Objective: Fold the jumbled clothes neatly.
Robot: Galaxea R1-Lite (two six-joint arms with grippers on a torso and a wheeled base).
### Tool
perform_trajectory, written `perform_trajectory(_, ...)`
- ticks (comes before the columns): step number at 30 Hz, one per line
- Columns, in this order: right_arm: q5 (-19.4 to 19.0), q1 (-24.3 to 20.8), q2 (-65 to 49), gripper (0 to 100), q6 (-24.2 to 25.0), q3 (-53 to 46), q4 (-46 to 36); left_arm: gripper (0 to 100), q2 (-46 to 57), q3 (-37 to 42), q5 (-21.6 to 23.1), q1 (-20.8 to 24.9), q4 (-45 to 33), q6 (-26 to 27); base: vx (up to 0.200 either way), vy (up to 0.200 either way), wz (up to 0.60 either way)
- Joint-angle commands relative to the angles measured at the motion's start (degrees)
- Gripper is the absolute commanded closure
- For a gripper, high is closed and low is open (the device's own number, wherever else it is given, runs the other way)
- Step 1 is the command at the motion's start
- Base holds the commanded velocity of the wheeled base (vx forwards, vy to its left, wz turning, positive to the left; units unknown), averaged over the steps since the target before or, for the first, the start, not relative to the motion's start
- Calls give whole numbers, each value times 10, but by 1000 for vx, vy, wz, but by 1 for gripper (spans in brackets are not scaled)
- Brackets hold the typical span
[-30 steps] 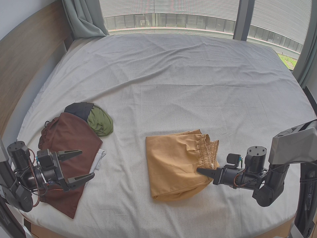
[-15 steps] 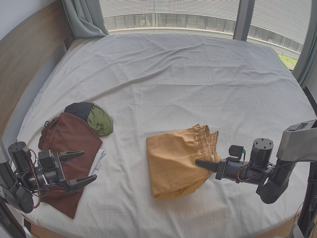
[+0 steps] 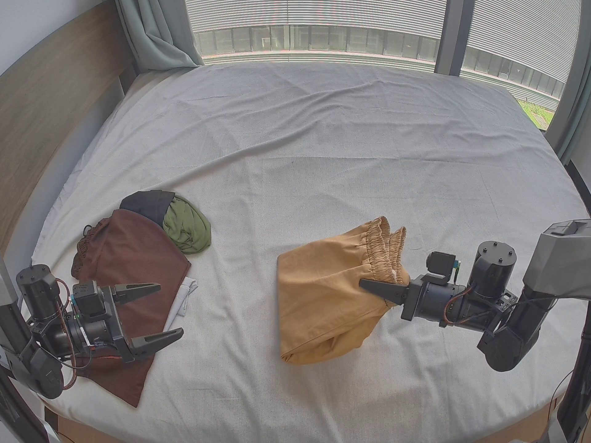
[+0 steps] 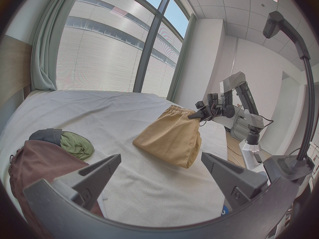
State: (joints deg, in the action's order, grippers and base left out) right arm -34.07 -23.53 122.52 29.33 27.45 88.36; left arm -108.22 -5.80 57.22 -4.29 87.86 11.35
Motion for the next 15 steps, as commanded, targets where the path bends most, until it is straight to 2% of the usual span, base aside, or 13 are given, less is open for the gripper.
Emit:
perform_trajectory(1,-2,-1,-4,100,0,10,1,0,0,0,0,0,0,0,0,0,0)
perform_trajectory(15,-2,-1,-3,100,3,59,1,0,4,0,0,5,-1,-1,0,0,0)
